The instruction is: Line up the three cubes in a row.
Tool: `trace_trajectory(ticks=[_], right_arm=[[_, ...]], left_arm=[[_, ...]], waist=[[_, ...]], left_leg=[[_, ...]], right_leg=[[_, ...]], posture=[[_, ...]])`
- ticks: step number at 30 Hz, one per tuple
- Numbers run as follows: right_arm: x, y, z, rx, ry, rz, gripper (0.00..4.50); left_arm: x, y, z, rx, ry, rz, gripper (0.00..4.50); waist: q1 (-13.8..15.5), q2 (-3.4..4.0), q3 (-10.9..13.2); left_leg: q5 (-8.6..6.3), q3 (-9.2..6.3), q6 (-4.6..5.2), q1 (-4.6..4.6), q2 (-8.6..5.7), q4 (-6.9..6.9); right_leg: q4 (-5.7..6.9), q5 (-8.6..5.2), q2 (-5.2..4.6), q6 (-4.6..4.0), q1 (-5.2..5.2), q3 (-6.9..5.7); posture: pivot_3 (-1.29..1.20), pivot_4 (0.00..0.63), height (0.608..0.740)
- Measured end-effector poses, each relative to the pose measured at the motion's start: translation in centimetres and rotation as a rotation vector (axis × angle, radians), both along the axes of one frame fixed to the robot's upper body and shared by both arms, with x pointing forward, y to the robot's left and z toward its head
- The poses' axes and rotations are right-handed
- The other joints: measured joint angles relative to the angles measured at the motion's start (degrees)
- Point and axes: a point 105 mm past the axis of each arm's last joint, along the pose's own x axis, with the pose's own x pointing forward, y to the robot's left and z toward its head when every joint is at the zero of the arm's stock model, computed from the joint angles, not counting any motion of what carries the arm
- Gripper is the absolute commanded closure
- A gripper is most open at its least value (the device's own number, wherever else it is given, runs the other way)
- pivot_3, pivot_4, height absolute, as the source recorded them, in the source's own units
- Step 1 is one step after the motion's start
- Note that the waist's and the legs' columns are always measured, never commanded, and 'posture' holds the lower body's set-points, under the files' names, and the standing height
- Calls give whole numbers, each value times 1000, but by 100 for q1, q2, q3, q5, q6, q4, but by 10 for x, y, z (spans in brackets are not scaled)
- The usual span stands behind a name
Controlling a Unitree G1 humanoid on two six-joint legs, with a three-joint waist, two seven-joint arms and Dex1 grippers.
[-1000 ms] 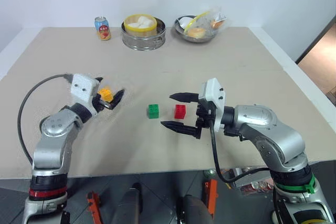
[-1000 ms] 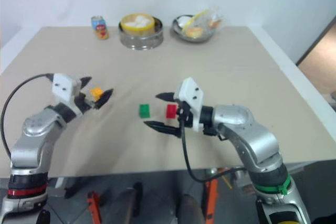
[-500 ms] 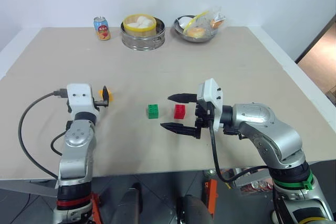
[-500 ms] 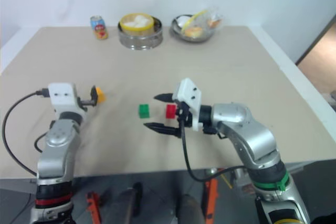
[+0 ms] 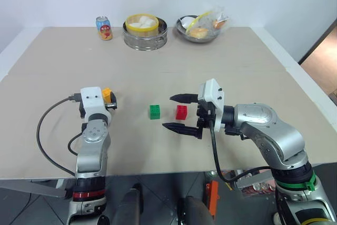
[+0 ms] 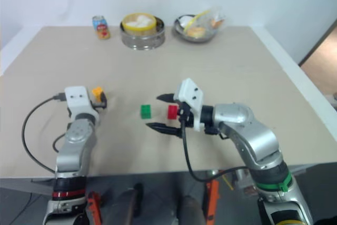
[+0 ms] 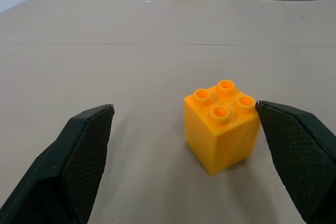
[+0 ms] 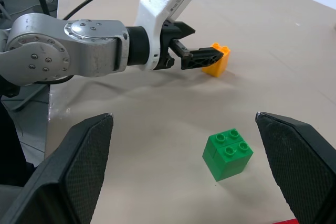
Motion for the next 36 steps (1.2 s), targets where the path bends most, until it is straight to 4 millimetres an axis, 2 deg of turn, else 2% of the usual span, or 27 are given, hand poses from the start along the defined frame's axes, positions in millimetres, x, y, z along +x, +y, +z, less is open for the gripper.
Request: trace_trajectory(ticks=[6, 24, 29, 32, 36], right_arm=[[-2, 1, 1, -2, -9, -4, 0], [-2, 0, 1, 1, -1, -13, 0], [-1, 1, 2, 6, -5, -20, 0], [-2, 2, 3, 7, -10, -20, 0], [-3, 2, 4, 8, -16, -19, 0]], left_arm=[[6, -8, -1, -3, 11, -23, 32], [6, -6, -6, -6, 25, 0, 32], [8, -10, -13, -15, 49, -6, 32], [11, -11, -18, -16, 66, -10, 759], [16, -12, -18, -16, 60, -12, 2227]], waist=[[17, 0, 0], [18, 0, 0], [19, 0, 0], [20, -1, 0], [20, -1, 0]], left_leg=[[-2, 7, 3, 0, 2, 3], [-5, 16, 5, -1, 8, 3], [-7, 21, 9, -1, 9, 3], [-8, 22, 10, -2, 9, 3], [-9, 24, 11, -2, 9, 3]], right_leg=[[-4, 0, -4, 0, 0, -2], [-7, 0, -6, 0, -3, -5], [-10, 0, -8, 0, -3, -4], [-10, 0, -8, 0, -4, -5], [-11, 0, -8, 1, -3, -4]], posture=[[0, 150, 740], [0, 150, 740], [0, 150, 740], [0, 150, 740], [0, 150, 740]])
